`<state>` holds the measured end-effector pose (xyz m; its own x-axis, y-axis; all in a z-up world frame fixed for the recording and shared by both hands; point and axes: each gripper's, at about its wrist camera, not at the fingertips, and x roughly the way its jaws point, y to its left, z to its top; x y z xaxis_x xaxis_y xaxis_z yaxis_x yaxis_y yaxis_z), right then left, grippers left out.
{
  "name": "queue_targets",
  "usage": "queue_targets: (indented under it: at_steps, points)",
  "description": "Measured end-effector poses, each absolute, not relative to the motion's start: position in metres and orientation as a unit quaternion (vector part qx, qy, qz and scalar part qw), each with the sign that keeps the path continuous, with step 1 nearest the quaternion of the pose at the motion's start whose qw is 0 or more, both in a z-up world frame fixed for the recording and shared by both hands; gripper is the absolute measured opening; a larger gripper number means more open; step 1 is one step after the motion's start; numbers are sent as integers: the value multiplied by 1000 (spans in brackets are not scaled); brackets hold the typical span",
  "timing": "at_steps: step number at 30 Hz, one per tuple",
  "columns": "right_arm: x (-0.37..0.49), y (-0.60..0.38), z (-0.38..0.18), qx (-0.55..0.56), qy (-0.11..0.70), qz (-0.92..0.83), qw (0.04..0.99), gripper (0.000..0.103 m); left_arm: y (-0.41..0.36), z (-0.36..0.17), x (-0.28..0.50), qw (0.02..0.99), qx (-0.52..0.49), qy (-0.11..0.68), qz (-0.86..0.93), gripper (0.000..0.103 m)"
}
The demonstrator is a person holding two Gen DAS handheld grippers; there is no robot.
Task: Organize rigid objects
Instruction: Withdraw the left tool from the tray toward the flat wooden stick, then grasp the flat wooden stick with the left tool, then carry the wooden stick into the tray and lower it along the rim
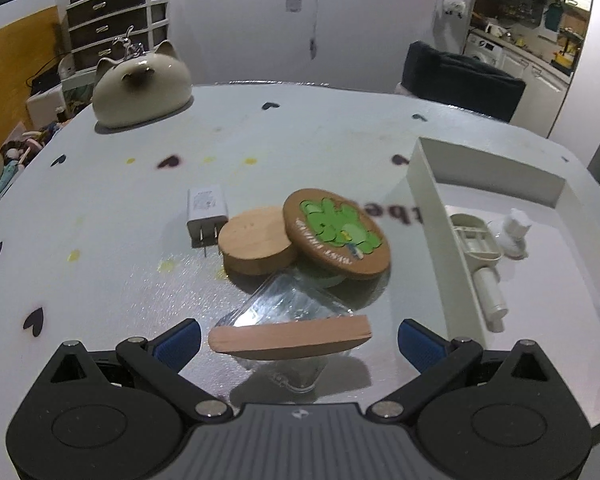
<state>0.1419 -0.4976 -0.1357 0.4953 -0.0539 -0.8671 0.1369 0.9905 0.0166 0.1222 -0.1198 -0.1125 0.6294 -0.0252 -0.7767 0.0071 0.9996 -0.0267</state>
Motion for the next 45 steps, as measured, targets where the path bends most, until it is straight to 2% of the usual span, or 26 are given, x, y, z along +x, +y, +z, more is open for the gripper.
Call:
queue_targets:
  at_steps: [20,26,37,45]
  points:
    - [142,-499,-136,47,499,-55,864,8,-123,-124,141,897,11,442,16,103]
    - [143,-500,-136,51,501,-53,862,7,-126,-120,138,899,15,438,2,93]
    - [143,-500,-136,50,501,-52,862,7,-127,-114,131,903,12,430,-7,92]
    - [143,-500,-135,49,501,-52,862,7,-142,-87,131,915,15,400,-55,92]
